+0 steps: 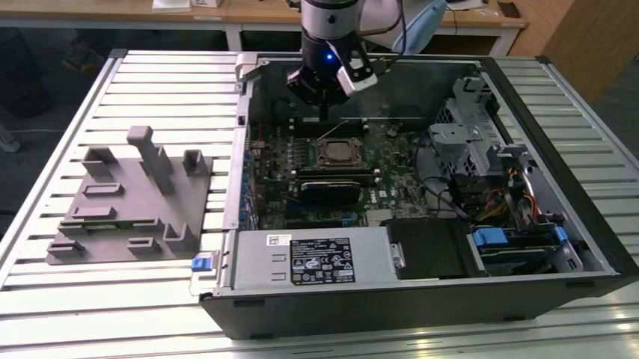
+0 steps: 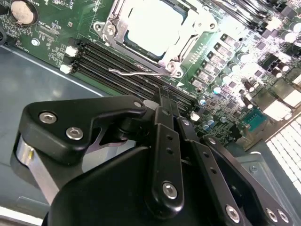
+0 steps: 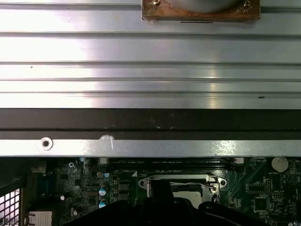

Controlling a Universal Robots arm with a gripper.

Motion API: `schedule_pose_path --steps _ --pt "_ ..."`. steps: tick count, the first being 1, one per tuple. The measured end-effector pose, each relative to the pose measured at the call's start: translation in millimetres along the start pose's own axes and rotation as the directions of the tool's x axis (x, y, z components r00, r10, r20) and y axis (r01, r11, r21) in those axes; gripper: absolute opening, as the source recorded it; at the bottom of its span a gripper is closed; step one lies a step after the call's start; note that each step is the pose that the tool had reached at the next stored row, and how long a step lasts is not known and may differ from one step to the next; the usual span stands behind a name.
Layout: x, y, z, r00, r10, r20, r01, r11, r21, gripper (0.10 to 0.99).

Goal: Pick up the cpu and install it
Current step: 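Install the first cpu locking lever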

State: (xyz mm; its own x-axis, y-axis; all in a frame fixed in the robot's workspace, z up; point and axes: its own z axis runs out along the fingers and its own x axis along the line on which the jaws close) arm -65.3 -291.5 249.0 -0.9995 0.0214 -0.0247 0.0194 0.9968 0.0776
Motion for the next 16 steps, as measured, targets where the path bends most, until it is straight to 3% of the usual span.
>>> schedule_pose_path --steps 5,16 --pt "-8.6 -0.1 4.1 1.0 0.0 -0.0006 0.0 1.0 -0.005 0.106" --pt "-16.2 1.0 10.7 0.9993 -0.037 -0.0035 0.037 0.9993 -0.005 0.106"
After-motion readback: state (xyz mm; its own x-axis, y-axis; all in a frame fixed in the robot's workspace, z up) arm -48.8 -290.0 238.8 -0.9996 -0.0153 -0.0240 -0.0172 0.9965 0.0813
